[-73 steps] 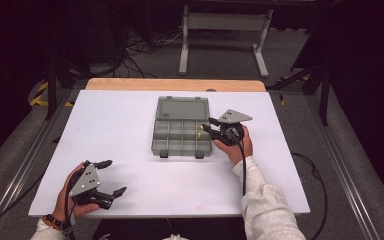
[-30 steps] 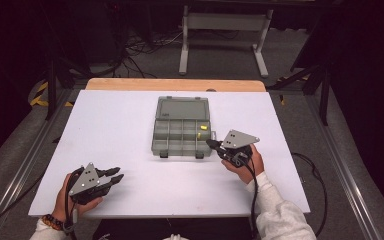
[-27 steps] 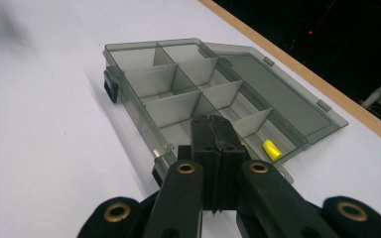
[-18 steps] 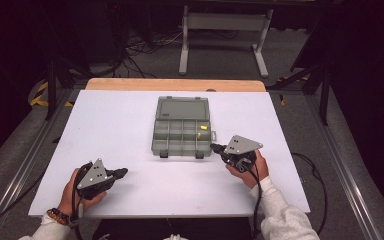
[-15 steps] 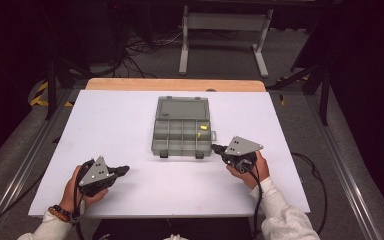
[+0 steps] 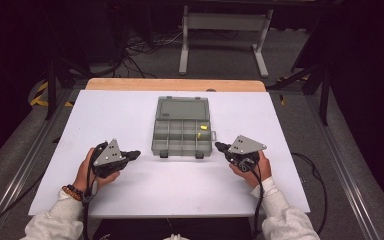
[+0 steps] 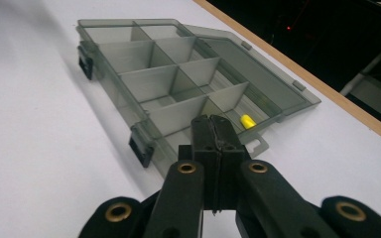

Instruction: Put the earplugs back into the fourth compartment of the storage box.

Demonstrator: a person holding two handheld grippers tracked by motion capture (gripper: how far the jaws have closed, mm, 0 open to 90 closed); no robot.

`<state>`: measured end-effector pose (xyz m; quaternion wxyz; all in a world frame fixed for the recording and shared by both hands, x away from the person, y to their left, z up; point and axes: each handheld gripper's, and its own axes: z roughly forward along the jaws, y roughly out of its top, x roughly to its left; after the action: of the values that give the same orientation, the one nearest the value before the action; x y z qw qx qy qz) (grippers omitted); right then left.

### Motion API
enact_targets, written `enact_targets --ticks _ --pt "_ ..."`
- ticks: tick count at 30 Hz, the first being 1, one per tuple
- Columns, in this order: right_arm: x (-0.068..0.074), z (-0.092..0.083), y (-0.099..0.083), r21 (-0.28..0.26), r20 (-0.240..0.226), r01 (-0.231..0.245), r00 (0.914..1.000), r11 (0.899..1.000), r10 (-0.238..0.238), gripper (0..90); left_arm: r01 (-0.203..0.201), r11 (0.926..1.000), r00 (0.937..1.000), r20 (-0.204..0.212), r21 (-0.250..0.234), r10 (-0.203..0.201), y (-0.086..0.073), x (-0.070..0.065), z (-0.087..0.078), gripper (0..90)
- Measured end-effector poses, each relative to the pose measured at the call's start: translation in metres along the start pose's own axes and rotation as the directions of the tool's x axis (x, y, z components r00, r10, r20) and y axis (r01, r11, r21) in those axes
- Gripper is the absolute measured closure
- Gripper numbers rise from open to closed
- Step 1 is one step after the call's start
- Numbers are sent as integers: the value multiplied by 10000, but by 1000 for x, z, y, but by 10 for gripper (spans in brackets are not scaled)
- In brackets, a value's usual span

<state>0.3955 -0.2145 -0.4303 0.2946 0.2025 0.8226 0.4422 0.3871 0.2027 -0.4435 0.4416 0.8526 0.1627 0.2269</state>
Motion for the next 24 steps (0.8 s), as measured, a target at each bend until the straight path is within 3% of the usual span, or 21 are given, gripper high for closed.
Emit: enact_targets --ticks 4,8,16,19,24 --pt "-7 2 -2 42 118 -188 9998 9998 187 900 107 9998 9999 -41 -163 -108 5 8 7 899" --pt "-18 5 -3 172 347 -279 9990 9995 273 900 116 9999 9999 66 -34 -116 11 17 17 900" --pt "-45 16 5 170 932 -599 9940 9981 581 900 276 9995 9985 -472 -184 -284 19 38 25 900" --pt "-56 21 10 80 904 -989 9911 9951 978 900 191 9998 9985 -508 -65 -194 28 49 26 900" --pt "-74 33 22 272 936 -1055 9903 9940 1025 900 173 9998 9976 -678 137 -163 40 66 31 900"
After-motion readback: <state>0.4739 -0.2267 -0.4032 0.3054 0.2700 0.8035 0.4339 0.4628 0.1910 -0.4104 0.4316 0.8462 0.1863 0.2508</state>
